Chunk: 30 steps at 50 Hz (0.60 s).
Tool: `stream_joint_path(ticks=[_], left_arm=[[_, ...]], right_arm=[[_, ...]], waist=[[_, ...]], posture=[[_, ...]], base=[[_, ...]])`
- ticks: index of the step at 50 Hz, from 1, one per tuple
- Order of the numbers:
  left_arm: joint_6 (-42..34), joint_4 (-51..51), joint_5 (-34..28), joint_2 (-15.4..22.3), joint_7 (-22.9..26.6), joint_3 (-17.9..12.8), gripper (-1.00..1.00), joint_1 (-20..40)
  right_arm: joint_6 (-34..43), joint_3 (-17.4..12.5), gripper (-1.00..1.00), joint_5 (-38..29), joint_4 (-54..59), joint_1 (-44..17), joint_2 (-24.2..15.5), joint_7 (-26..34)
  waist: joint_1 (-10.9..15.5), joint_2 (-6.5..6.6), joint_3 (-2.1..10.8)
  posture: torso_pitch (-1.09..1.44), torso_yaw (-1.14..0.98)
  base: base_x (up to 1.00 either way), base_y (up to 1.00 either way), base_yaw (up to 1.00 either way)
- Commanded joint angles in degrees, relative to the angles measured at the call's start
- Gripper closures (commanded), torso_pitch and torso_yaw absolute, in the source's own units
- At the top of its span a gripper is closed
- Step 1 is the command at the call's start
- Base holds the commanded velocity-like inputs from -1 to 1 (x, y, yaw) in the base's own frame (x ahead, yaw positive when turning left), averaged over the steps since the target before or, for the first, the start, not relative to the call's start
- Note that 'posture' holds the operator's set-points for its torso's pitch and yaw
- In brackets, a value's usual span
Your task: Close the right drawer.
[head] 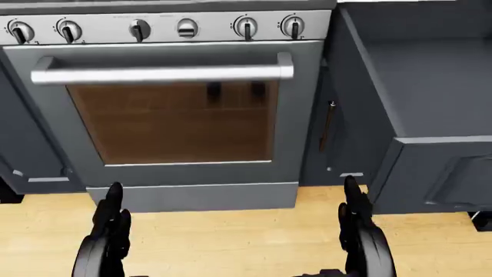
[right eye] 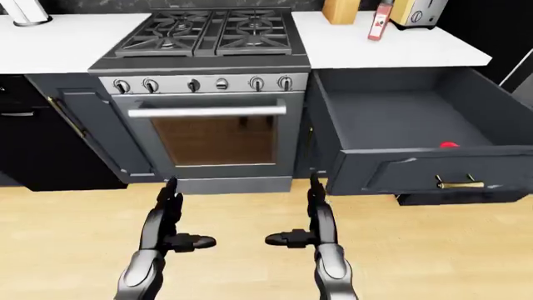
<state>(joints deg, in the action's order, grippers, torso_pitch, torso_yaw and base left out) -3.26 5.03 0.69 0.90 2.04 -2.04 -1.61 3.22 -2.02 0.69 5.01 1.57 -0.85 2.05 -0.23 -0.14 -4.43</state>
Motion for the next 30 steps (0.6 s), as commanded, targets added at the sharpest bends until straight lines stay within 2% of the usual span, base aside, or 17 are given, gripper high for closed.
stream_joint_path(ticks=[1,2,3,4,5,7,8,9,14,16,19,21,25,26,27,30], left_arm=[[2.66,-7.49,4.76,0.30,1.83,-1.97,-1.00,1.68],[3.62,-8.99,4.76,0.49,2.22,-1.83,-1.00,1.15],[3.54,-9.53,4.36,0.48,1.72,-1.83,-1.00,0.99],[4.40,-11.16,5.80,0.23,2.18,-2.17,-1.00,0.37],[4.25,-13.35,5.80,0.24,1.64,-2.36,-1.00,-0.19],[4.34,-16.09,5.91,0.17,0.31,-3.00,-1.00,-0.44],[4.86,-16.12,4.96,0.49,0.25,-2.86,-1.00,-0.37],[5.73,-18.05,4.54,0.42,0.72,-2.33,-1.00,-1.34],[6.11,-27.13,3.84,-0.04,2.14,-1.30,-1.00,-4.71],[4.85,-31.17,3.64,-0.04,2.11,-1.74,-1.00,-5.09],[3.82,-40.47,4.70,-0.65,1.38,-3.05,-1.00,-6.73],[2.66,-45.97,4.84,-0.73,1.53,-3.42,-1.00,-7.90],[-2.99,-55.72,5.64,-1.17,1.75,-4.07,-1.00,-8.39],[-4.71,-57.10,6.75,-1.37,1.51,-4.66,-1.00,-8.10],[-5.58,-59.05,7.83,-1.48,1.25,-5.59,-1.00,-7.77],[-7.61,-63.58,11.67,-1.64,-0.50,-9.60,-1.00,-6.08]], right_arm=[[-4.21,0.45,-1.00,-0.11,-7.86,-0.57,-0.42,0.88],[-4.71,0.53,-1.00,-0.58,-9.65,-0.02,-0.31,0.71],[-4.83,0.49,-1.00,-0.79,-10.30,0.20,-0.24,0.64],[-5.53,0.56,-1.00,-1.31,-12.06,0.93,-0.16,0.38],[-6.92,0.43,-1.00,-1.86,-13.25,1.43,-0.02,-0.21],[-7.57,0.27,-1.00,-1.09,-15.15,1.70,0.24,-0.07],[-7.62,0.00,-1.00,-1.39,-15.48,1.24,0.25,-0.76],[-10.70,0.24,-1.00,-3.51,-16.32,1.52,0.04,-1.69],[-12.30,1.58,-1.00,-4.65,-27.07,3.83,0.23,-0.81],[-12.98,1.56,-1.00,-1.81,-30.58,4.38,0.25,1.02],[-12.79,0.94,-1.00,-0.40,-34.99,5.36,0.84,0.27],[-11.56,2.58,-1.00,1.43,-39.66,7.13,0.44,2.49],[-9.19,2.96,-1.00,-6.00,-49.03,8.72,0.31,1.22],[-9.54,2.82,-1.00,-5.15,-49.54,8.99,0.68,1.22],[-9.09,2.79,-1.00,-5.26,-50.78,9.31,0.71,1.34],[-9.82,3.73,-1.00,-12.40,-55.25,9.56,0.71,0.64]], waist=[[-0.12,-0.45,0.05],[0.13,-0.45,2.16],[0.46,-0.07,3.68],[0.43,-0.14,2.04],[0.35,-0.39,1.15],[0.38,-0.41,3.83],[0.40,-0.39,4.08],[0.42,-0.35,4.04],[0.49,-0.15,4.58],[0.48,-0.09,4.71],[0.33,-0.07,4.81],[0.27,-0.16,4.89],[0.38,-0.16,4.85],[0.39,-0.11,4.74],[0.38,-0.05,4.66],[0.40,0.01,4.58]], posture=[[0.00,0.00],[0.00,0.00],[0.00,0.00],[0.00,0.00],[0.00,0.00],[0.00,0.00],[0.00,0.00],[0.00,0.00],[0.00,0.00],[0.00,0.00],[0.00,0.00],[0.00,0.00],[0.00,0.00],[0.00,0.00],[0.00,0.00],[0.00,0.00]], base=[[0.00,0.00,0.00],[0.00,0.00,0.00],[0.00,0.00,0.00],[0.00,0.00,0.00],[0.00,0.00,0.00],[0.00,0.00,0.00],[0.00,0.00,0.00],[0.00,0.00,0.00],[0.00,0.00,0.00],[0.00,0.00,0.00],[0.00,0.00,0.00],[0.00,0.00,0.00],[0.00,0.00,0.00],[0.00,0.00,0.00],[0.00,0.00,0.00],[0.00,0.00,0.00]])
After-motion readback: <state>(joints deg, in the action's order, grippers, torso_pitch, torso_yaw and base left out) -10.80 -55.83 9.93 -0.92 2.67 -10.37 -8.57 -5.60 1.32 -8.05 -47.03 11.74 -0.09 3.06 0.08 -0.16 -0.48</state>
